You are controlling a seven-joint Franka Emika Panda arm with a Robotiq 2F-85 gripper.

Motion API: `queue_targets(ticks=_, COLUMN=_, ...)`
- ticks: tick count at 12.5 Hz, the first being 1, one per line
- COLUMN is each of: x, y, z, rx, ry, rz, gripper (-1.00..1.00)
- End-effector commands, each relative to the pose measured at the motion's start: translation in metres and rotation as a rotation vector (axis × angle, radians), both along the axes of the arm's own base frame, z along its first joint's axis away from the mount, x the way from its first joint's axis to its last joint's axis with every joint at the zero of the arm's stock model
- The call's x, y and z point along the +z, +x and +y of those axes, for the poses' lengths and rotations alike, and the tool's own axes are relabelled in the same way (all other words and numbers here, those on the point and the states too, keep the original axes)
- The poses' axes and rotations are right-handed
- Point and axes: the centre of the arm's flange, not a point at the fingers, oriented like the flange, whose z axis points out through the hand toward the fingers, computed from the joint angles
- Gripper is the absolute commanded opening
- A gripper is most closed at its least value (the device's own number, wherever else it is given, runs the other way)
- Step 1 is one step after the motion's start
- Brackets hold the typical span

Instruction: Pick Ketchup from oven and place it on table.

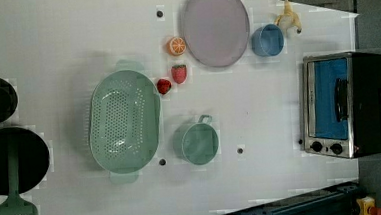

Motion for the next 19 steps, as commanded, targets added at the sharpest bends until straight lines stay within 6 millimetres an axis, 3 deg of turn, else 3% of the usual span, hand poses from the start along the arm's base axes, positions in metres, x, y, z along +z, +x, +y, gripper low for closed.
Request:
queue_targets(ticks=1, x=0.059, y=0.047, z=0.122, rx=0.244, ry=0.048, rz=-0.043, gripper=0.27)
queue_targets(ticks=5, x=0.076, y=0.054, z=0.233, rx=0.426, ry=0.122, rz=0.010, gripper=0.27)
queue_targets(ticks=8, x=0.056, y=0.054, z=0.295, rx=0.536, ry=0.149, rz=0.056, gripper=0.27)
queue_targets(ticks=11, x=-0.001, y=0.047, z=0.328, rx=0.539, ry=0.181, rz=0.148, gripper=0.27)
queue_targets(ticks=19, x=-0.201, y=0.019, z=0.330, rx=0.519, ry=0.156, rz=0.139, gripper=0.27)
